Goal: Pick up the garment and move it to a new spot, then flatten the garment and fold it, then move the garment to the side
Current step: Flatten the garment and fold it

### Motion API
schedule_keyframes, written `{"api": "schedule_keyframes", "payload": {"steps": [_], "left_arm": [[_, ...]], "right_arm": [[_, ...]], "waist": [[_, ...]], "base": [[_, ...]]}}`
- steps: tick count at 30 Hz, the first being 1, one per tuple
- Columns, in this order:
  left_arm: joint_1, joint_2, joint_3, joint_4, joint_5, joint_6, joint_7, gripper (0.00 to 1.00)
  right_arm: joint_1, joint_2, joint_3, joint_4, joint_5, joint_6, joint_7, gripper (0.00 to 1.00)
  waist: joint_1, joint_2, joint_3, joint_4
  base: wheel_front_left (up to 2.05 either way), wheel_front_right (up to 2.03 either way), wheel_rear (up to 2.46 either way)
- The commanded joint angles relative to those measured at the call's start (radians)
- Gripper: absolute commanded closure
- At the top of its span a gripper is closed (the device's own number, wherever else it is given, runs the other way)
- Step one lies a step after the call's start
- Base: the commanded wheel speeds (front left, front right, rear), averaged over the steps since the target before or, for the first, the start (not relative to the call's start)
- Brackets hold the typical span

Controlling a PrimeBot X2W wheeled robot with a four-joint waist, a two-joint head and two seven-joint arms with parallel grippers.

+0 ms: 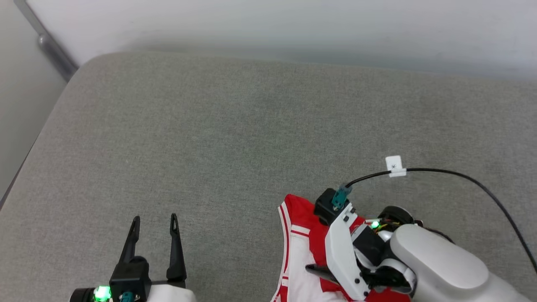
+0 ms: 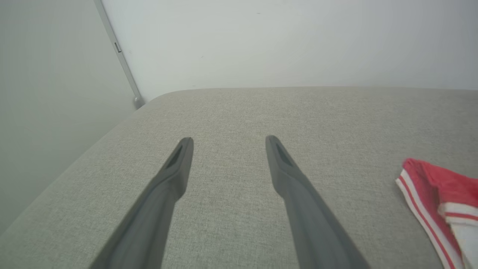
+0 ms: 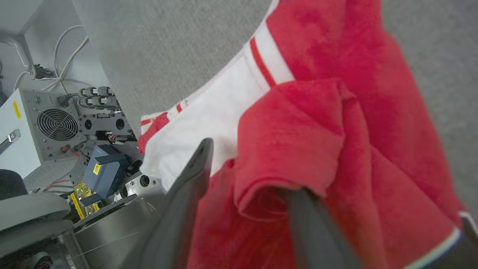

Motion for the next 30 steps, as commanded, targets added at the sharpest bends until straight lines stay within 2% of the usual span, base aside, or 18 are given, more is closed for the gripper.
{"api": "schedule_keyframes", "payload": {"steps": [1,4,8,13,17,22,26,30], "left_arm": [[0.014,-0.002,0.005,0.003,-0.002,0.002,-0.005,0.00],[0.034,-0.002,0.014,0.000,0.001,-0.002,-0.005,0.00],[0.059,-0.002,0.023,-0.005,0.008,-0.007,-0.005,0.00],[0.079,-0.002,0.032,-0.011,0.012,-0.011,-0.005,0.00],[0.094,-0.002,0.041,-0.015,0.017,-0.014,-0.005,0.00],[0.115,0.004,0.049,-0.020,0.020,-0.017,-0.005,0.00],[0.120,0.007,0.054,-0.021,0.021,-0.023,-0.005,0.00],[0.110,0.009,0.056,-0.020,0.022,-0.028,-0.005,0.00]], "right_arm": [[-0.022,-0.015,-0.004,-0.019,0.016,0.000,-0.028,0.00],[-0.028,-0.058,-0.022,-0.085,0.040,0.000,-0.115,0.00],[-0.027,-0.129,-0.078,-0.163,0.013,-0.001,-0.255,0.00],[0.032,-0.160,-0.247,-0.173,-0.078,-0.001,-0.476,0.00],[0.111,-0.121,-0.439,-0.137,-0.226,0.000,-0.675,0.00],[0.239,-0.055,-0.644,-0.144,-0.411,0.000,-0.852,0.00],[0.353,0.016,-0.778,-0.173,-0.524,0.000,-0.962,0.00],[0.459,0.082,-0.882,-0.210,-0.599,0.000,-1.009,0.00]], "waist": [[0.0000,0.0000,-0.016,-0.008],[0.0000,0.0000,-0.044,-0.026],[0.0000,0.0000,-0.078,-0.055],[0.0000,0.0000,-0.102,-0.086],[0.0000,0.0000,-0.116,-0.108],[0.0000,0.0000,-0.128,-0.131],[0.0000,0.0000,-0.127,-0.143],[0.0000,0.0000,-0.121,-0.150]], "base": [[0.00,0.00,0.00],[0.00,0.00,0.00],[0.00,0.00,0.00],[0.00,0.00,0.00],[0.00,0.00,0.00],[0.00,0.00,0.00],[0.00,0.00,0.00],[0.00,0.00,0.00]]}}
